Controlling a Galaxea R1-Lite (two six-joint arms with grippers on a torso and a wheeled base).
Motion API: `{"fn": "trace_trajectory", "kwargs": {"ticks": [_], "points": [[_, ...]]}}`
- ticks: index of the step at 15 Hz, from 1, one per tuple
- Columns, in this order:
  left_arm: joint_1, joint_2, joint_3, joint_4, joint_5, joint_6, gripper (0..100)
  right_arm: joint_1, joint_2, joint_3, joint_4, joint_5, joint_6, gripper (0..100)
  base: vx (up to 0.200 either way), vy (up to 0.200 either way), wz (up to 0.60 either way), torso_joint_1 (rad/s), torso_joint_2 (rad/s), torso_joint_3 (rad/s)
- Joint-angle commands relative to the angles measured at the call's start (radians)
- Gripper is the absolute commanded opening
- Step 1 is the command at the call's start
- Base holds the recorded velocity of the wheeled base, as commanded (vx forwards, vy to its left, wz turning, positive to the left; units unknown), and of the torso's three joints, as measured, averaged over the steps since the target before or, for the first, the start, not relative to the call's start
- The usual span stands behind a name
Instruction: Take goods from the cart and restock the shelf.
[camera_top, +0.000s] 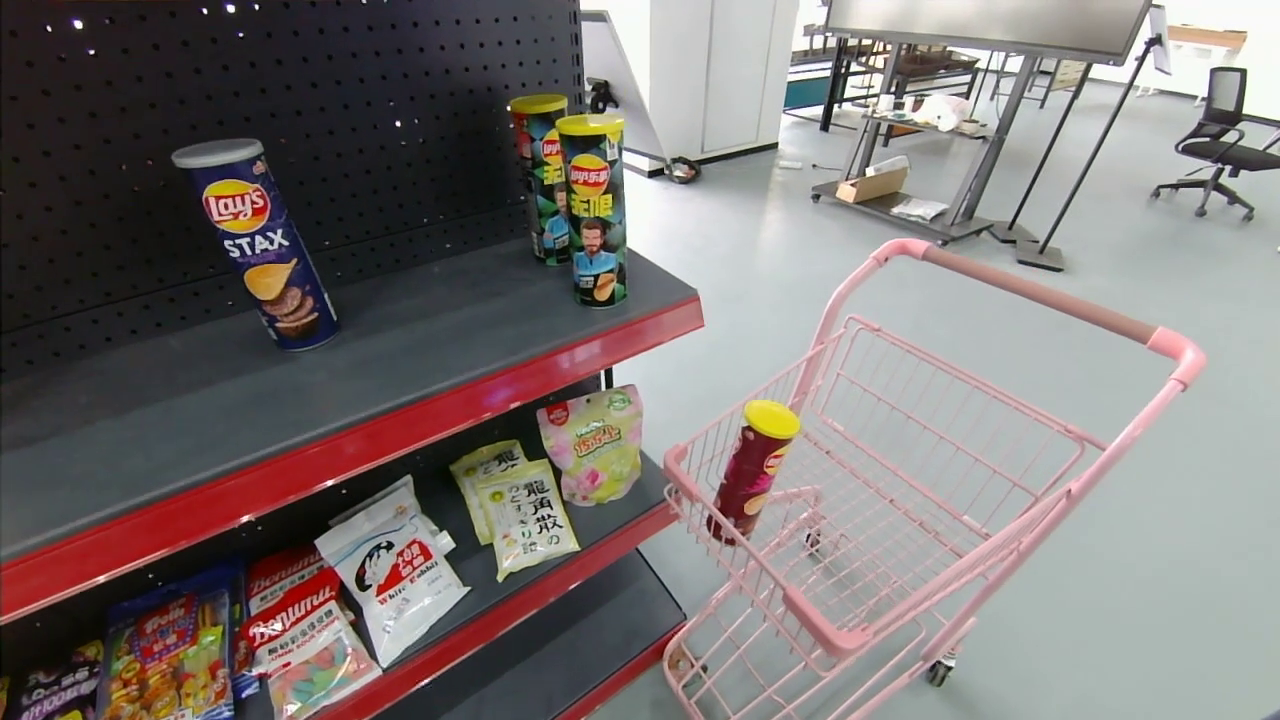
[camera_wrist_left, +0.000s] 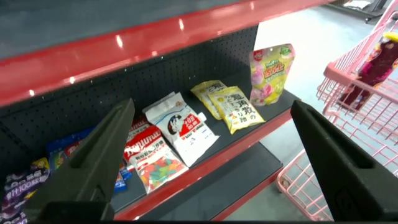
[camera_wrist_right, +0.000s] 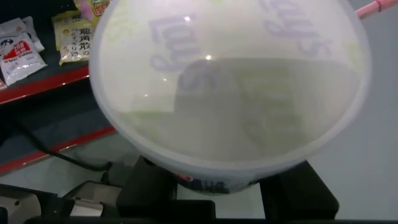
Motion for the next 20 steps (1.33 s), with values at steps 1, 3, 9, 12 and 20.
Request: {"fn": "trace_trajectory", "kwargs": {"ticks": [1,3,9,12,20], "points": [[0.000,0.001,0.000,0.001,0.000,0.000,100,0.001,0.009,0.005,0.000,0.000,-0.001,0,0.000,0.000,0.00,0.237,-0.60,-0.373],[0.000,0.001,0.000,0.001,0.000,0.000,100,0.001,0.009,0.009,-0.001,0.000,-0.001,0,0.000,0.000,0.00,0.210,-0.52,-0.315],[0.000,0.001,0.000,0.001,0.000,0.000,100,0.001,0.011,0.032,-0.004,0.000,0.001,0,0.000,0.000,0.00,0.167,-0.40,-0.237],[0.000,0.001,0.000,0.001,0.000,0.000,100,0.001,0.011,0.037,-0.004,0.000,0.001,0,0.000,0.000,0.00,0.159,-0.36,-0.206],[0.000,0.001,0.000,0.001,0.000,0.000,100,-0.001,-0.040,0.088,-0.004,-0.030,-0.001,0,0.000,0.000,0.45,0.027,-0.05,-0.027]]}}
